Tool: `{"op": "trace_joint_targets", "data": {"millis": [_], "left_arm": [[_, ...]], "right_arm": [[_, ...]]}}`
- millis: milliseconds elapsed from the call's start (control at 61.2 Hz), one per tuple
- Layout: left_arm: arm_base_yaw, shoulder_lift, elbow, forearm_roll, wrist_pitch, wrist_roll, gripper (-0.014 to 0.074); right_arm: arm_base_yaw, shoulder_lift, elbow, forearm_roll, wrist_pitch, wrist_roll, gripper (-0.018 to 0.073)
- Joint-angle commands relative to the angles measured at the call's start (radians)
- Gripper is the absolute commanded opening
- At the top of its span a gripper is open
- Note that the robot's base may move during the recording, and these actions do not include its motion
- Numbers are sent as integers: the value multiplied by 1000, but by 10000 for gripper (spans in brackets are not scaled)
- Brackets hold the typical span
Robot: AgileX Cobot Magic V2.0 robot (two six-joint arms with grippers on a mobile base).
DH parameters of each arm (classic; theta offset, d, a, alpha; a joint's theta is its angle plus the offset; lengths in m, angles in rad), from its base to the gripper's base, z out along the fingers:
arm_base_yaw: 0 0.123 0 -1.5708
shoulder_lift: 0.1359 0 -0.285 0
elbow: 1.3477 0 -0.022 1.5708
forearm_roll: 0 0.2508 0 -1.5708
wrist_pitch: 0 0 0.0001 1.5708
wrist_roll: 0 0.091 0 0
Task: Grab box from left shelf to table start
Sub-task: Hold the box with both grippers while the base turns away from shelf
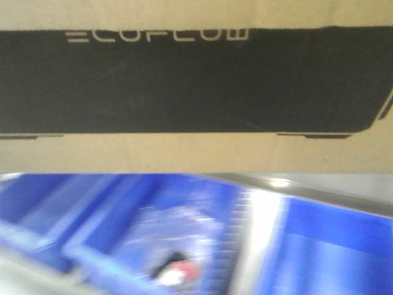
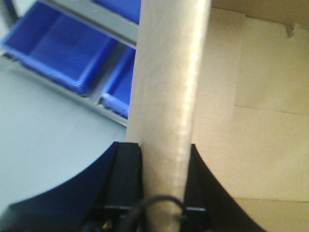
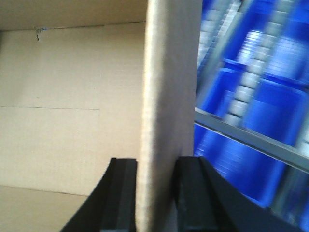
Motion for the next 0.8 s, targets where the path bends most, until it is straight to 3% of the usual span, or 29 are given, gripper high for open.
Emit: {"op": "trace_joint_targets", "data": {"millis": [0,784], "left_arm": [[9,-12,-43,80,-157,-28,-85],[9,-12,-43,93,-142,-28,-85]], "right_arm": [[-7,1,-26,-113,-112,-8,18],[-7,1,-26,-113,-112,-8,18]]}}
